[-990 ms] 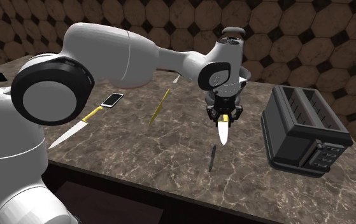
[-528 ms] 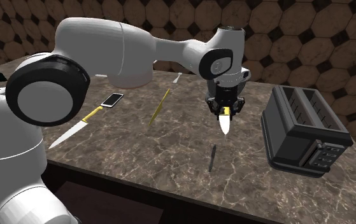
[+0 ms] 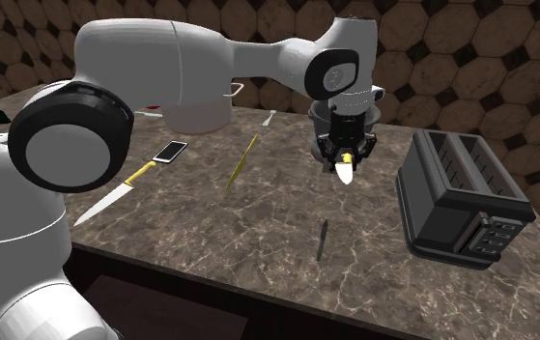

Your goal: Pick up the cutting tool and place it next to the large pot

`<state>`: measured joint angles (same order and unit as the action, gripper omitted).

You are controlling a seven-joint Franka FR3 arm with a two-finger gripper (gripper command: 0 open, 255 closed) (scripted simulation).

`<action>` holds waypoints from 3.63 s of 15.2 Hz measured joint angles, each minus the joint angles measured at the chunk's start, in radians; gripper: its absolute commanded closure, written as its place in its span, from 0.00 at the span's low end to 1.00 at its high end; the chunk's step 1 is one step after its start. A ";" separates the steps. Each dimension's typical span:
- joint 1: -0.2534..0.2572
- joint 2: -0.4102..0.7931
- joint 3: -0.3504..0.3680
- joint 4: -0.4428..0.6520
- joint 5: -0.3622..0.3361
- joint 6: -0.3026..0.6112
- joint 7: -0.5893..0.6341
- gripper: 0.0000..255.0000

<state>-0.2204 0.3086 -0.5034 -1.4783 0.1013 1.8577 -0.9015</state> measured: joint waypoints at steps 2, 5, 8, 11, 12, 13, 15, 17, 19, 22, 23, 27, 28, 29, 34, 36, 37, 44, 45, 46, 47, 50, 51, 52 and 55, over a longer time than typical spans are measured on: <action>0.001 -0.006 -0.001 0.016 -0.003 -0.022 0.002 1.00; -0.004 0.001 -0.002 0.065 0.000 -0.065 0.001 1.00; -0.011 0.009 -0.002 0.122 0.004 -0.113 -0.001 1.00; -0.019 0.019 -0.003 0.173 0.008 -0.156 -0.004 1.00; -0.022 0.022 -0.004 0.192 0.010 -0.171 -0.005 1.00; -0.025 0.029 -0.003 0.214 0.014 -0.186 -0.006 1.00; -0.034 0.037 -0.005 0.251 0.018 -0.216 -0.010 1.00; -0.044 0.057 -0.004 0.310 0.027 -0.256 -0.011 1.00; -0.053 0.067 -0.004 0.352 0.033 -0.289 -0.014 1.00; -0.073 0.096 -0.003 0.441 0.048 -0.349 -0.017 1.00; -0.083 0.110 -0.003 0.477 0.055 -0.372 -0.020 1.00; 0.016 -0.014 0.001 0.317 -0.012 -0.330 0.046 1.00; 0.047 -0.054 0.006 0.260 -0.035 -0.309 0.073 1.00; 0.066 -0.077 0.011 0.234 -0.049 -0.305 0.092 1.00; 0.178 -0.224 0.059 0.054 -0.135 -0.263 0.233 1.00; 0.212 -0.271 0.084 -0.002 -0.161 -0.253 0.290 1.00; 0.226 -0.290 0.095 -0.022 -0.172 -0.253 0.315 1.00; 0.316 -0.404 0.197 -0.138 -0.224 -0.261 0.506 1.00; 0.327 -0.416 0.212 -0.152 -0.228 -0.261 0.532 1.00; 0.340 -0.430 0.230 -0.168 -0.231 -0.261 0.563 1.00; 0.348 -0.435 0.241 -0.176 -0.233 -0.261 0.583 1.00; 0.378 -0.465 0.285 -0.207 -0.239 -0.268 0.657 1.00; 0.392 -0.469 0.305 -0.210 -0.238 -0.273 0.690 1.00; 0.402 -0.468 0.319 -0.208 -0.237 -0.277 0.713 1.00; 0.430 -0.478 0.360 -0.222 -0.235 -0.281 0.783 1.00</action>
<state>0.2096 -0.1690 -0.1435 -1.7005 -0.1341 1.5764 -0.1188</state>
